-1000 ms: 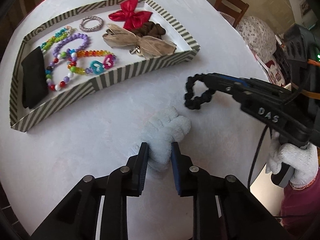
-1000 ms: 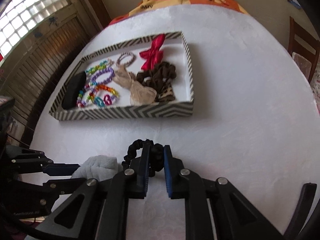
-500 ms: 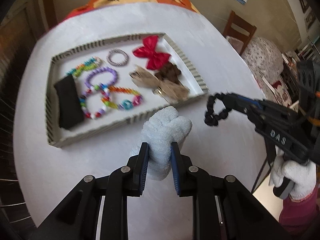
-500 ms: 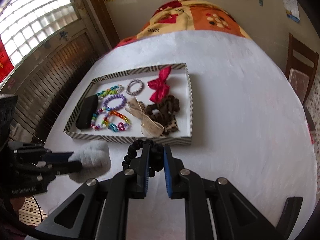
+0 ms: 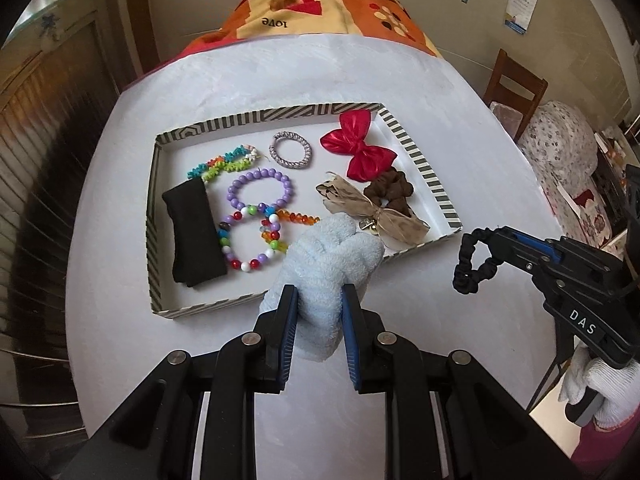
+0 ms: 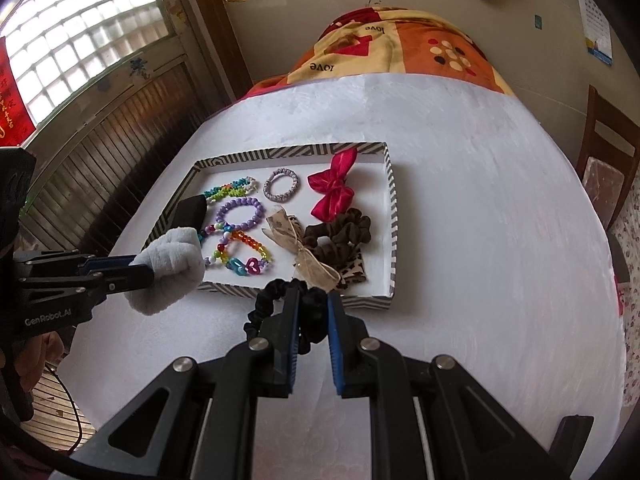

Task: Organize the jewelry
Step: 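Carry both items over the tray and open the right gripper to drop the scrunchie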

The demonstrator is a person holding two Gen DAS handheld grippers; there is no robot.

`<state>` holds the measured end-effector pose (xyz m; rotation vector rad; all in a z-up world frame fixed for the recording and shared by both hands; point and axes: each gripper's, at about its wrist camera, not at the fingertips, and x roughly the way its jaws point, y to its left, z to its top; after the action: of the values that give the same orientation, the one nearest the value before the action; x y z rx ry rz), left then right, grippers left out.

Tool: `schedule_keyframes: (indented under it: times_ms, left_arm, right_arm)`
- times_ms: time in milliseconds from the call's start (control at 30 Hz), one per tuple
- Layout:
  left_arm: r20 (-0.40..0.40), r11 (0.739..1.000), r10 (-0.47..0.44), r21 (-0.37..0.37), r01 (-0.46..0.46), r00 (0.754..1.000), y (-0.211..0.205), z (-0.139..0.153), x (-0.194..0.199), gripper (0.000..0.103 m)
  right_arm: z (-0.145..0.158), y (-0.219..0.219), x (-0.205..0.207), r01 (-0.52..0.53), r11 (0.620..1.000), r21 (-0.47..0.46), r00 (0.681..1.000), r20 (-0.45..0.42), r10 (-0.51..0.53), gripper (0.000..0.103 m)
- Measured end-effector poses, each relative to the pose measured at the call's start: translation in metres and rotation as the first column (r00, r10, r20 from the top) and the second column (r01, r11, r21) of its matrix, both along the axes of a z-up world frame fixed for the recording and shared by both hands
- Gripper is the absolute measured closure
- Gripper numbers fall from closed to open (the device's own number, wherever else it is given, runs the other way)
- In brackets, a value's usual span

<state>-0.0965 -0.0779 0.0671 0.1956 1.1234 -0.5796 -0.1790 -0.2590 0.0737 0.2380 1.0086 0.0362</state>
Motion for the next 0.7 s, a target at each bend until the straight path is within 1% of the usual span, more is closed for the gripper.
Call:
schedule_keyframes:
  times_ms: [500,700]
  left_arm:
    - [0.004,1.000,0.022,0.011,-0.022,1.000,-0.002,-0.001,0.004,0.102]
    - [-0.008,0.999,0.051,0.009,-0.051,0.999,0.001,-0.003,0.021,0.102]
  right_arm:
    - [0.001,0.003,0.005,-0.024,1.000,0.006,1.000,0.001,0.024,0.089]
    - [0.002,0.003,0.019,-0.035,0.999,0.010,0.999,0.003,0.035,0.089]
